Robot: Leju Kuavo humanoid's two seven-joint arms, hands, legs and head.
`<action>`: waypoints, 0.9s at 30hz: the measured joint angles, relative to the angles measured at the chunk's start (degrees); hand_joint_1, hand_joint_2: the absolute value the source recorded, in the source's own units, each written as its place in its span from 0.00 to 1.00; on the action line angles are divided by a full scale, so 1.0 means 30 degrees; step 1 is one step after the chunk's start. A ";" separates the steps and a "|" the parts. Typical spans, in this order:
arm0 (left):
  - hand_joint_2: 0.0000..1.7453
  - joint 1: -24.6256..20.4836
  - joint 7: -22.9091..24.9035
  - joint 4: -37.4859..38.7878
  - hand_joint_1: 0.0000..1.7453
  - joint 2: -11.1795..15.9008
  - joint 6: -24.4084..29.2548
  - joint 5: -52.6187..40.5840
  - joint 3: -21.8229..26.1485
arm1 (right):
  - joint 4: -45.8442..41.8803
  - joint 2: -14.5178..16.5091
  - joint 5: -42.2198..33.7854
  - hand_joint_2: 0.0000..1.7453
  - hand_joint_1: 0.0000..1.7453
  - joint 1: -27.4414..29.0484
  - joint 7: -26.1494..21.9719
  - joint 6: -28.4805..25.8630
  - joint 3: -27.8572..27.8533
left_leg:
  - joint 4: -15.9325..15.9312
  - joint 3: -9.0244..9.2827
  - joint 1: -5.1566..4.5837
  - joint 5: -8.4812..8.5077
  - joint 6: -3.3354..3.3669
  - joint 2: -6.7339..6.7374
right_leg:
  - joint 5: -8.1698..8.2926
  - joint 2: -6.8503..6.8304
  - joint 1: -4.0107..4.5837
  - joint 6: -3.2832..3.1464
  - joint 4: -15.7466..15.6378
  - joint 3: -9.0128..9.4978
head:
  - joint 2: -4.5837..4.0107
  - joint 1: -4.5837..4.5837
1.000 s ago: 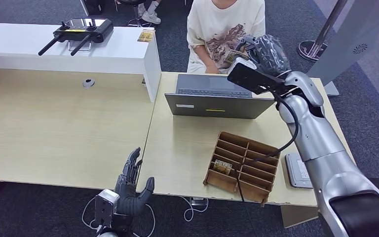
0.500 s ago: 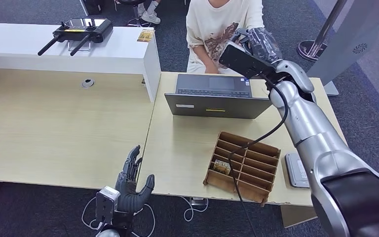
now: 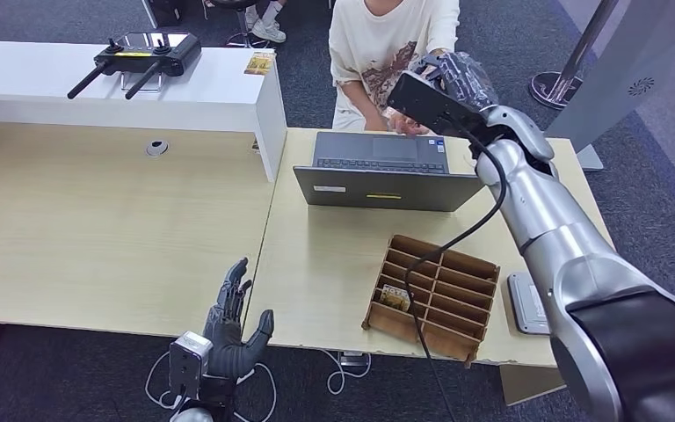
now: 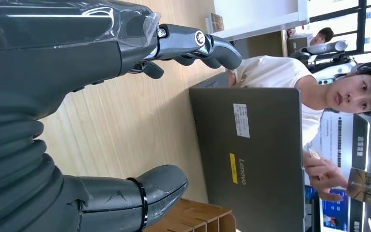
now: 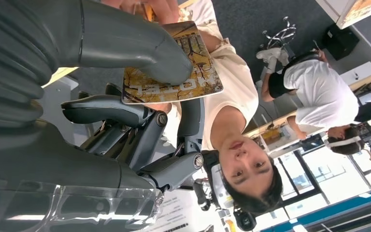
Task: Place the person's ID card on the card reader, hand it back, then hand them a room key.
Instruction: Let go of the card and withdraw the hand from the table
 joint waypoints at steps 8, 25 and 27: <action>1.00 -0.0008 -0.0026 -0.0002 0.00 0.0013 0.0120 0.0126 -0.0005 | 0.0590 0.0197 0.0302 1.00 1.00 -0.0166 0.0168 -0.0186 -0.0146 | 0.0000 0.0001 0.0000 0.0000 0.0000 -0.0001 | 0.0000 -0.0001 0.0001 0.0000 0.0000 -0.0001 | 0.0000 0.0000; 1.00 0.0000 -0.0020 -0.0011 0.00 0.0153 0.0432 0.0319 -0.0153 | 0.1266 0.0257 0.1277 1.00 0.00 -0.0204 0.0798 -0.0346 -0.0692 | 0.0001 0.0001 0.0000 0.0000 0.0000 0.0000 | 0.0001 0.0000 0.0000 0.0000 0.0000 0.0000 | 0.0000 0.0000; 1.00 0.0002 -0.0013 -0.0011 0.00 0.0155 0.0432 0.0317 -0.0153 | 0.1322 0.0257 0.1299 1.00 0.00 -0.0204 0.0803 -0.0412 -0.0813 | 0.0001 0.0001 0.0000 0.0000 0.0000 -0.0001 | 0.0001 0.0000 0.0000 0.0000 0.0000 0.0000 | 0.0000 0.0000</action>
